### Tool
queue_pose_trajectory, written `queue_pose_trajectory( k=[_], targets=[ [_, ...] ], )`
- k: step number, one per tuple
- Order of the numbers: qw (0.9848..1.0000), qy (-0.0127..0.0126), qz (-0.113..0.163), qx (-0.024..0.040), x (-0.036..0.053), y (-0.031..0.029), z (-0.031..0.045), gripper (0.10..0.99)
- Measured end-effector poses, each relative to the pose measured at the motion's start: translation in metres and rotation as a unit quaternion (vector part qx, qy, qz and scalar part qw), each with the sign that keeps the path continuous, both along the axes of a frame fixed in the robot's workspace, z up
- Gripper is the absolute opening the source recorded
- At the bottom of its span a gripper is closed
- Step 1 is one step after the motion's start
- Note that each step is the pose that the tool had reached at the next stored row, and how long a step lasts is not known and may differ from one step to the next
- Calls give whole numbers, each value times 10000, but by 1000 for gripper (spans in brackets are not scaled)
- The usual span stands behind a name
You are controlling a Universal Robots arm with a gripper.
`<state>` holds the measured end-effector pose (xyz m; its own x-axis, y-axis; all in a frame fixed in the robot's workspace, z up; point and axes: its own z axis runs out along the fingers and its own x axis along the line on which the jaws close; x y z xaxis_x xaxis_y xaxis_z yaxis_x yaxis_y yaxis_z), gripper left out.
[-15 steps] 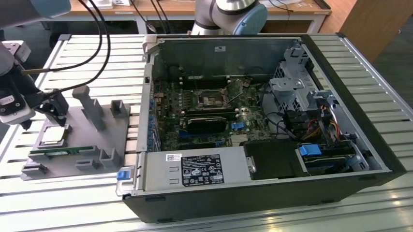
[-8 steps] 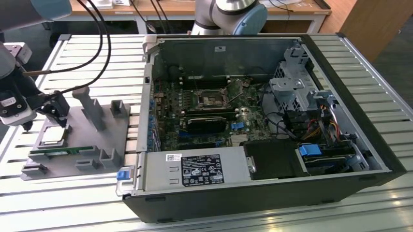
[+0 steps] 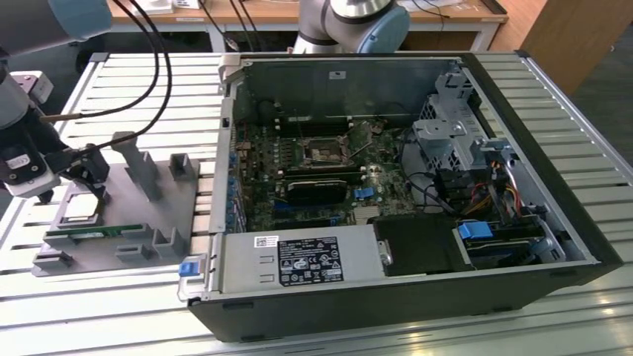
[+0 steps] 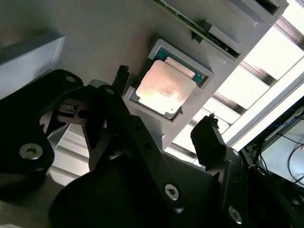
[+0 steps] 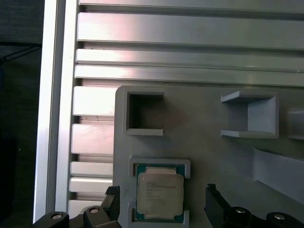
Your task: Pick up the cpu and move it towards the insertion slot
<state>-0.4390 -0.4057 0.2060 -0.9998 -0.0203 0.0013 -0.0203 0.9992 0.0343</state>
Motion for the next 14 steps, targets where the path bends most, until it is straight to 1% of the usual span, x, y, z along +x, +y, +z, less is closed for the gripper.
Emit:
queue_pose_trajectory(
  k=[6, 14],
  targets=[
    [10000, 0, 1, -2, -1, -8, -65, 804],
    [10000, 0, 12, -25, -1, -17, -136, 804]
  ],
)
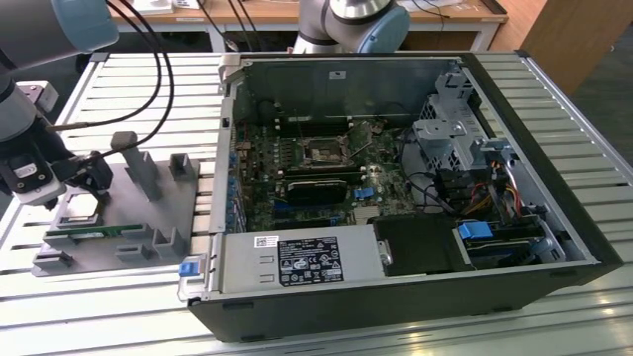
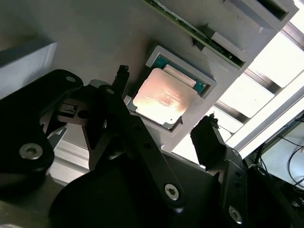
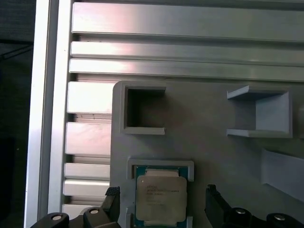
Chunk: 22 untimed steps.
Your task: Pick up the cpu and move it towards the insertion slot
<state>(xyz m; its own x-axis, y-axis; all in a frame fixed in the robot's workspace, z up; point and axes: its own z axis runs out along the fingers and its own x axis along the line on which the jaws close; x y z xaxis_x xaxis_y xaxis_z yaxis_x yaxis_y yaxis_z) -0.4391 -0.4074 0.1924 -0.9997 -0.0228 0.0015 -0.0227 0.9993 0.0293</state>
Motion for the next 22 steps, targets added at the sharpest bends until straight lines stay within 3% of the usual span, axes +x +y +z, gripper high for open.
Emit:
queue_pose_trajectory(
  k=[9, 11, 12, 19, 20, 22],
  targets=[
    [10000, 0, 1, -41, 0, -3, -62, 804],
    [10000, 0, 1, -44, -1, -4, -72, 788],
    [10000, 0, 1, -46, -2, -5, -75, 722],
    [10000, 0, 1, -53, -3, -14, -86, 706],
    [10000, 0, 1, -54, -3, -14, -87, 639],
    [10000, 0, 2, -54, -3, -15, -90, 639]
  ],
)
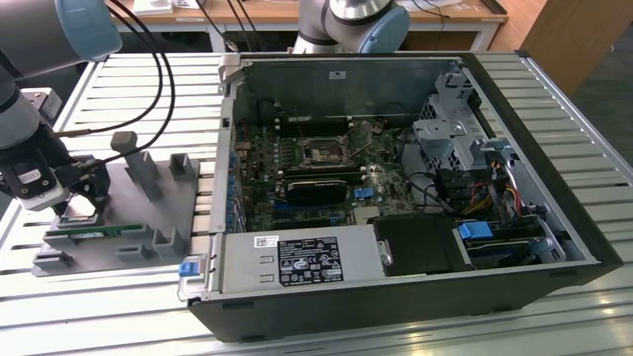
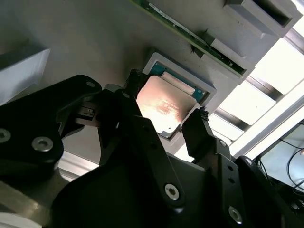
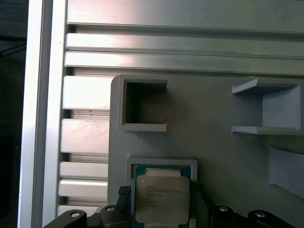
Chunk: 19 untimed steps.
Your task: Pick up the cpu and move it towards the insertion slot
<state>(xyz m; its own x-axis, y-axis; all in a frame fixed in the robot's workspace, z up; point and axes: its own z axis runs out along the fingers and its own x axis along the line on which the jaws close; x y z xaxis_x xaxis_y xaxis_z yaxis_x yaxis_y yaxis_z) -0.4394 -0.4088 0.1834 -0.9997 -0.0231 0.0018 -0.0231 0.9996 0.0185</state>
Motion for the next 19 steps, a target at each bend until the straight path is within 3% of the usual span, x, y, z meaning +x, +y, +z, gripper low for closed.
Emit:
queue_pose_trajectory(
  k=[3, 4, 6, 19],
  targets=[
    [10000, 0, 0, 0, 0, 0, -5, 624],
    [10000, 0, 0, 0, 0, 0, -5, 557],
    [10000, 1, 0, 0, 0, 0, -5, 545],
    [10000, -1, 0, 0, 1, 1, 96, 541]
  ],
)
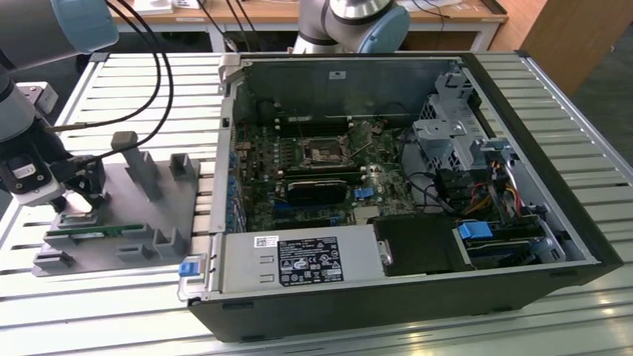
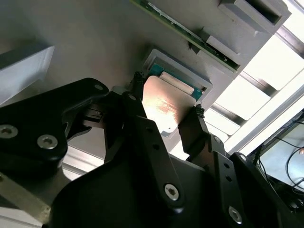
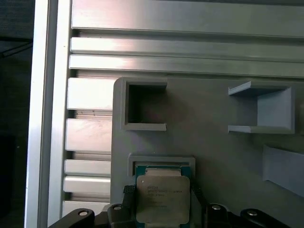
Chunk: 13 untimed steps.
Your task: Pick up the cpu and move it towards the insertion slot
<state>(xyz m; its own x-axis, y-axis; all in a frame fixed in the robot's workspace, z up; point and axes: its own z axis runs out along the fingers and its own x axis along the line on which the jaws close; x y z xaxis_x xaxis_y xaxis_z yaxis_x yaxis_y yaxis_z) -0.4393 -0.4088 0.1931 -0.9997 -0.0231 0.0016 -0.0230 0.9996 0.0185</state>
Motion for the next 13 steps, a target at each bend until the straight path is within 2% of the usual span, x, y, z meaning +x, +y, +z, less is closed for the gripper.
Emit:
queue_pose_trajectory(
  k=[13],
  targets=[
    [10000, 1, 0, -1, 0, 1, 88, 541]
  ],
)
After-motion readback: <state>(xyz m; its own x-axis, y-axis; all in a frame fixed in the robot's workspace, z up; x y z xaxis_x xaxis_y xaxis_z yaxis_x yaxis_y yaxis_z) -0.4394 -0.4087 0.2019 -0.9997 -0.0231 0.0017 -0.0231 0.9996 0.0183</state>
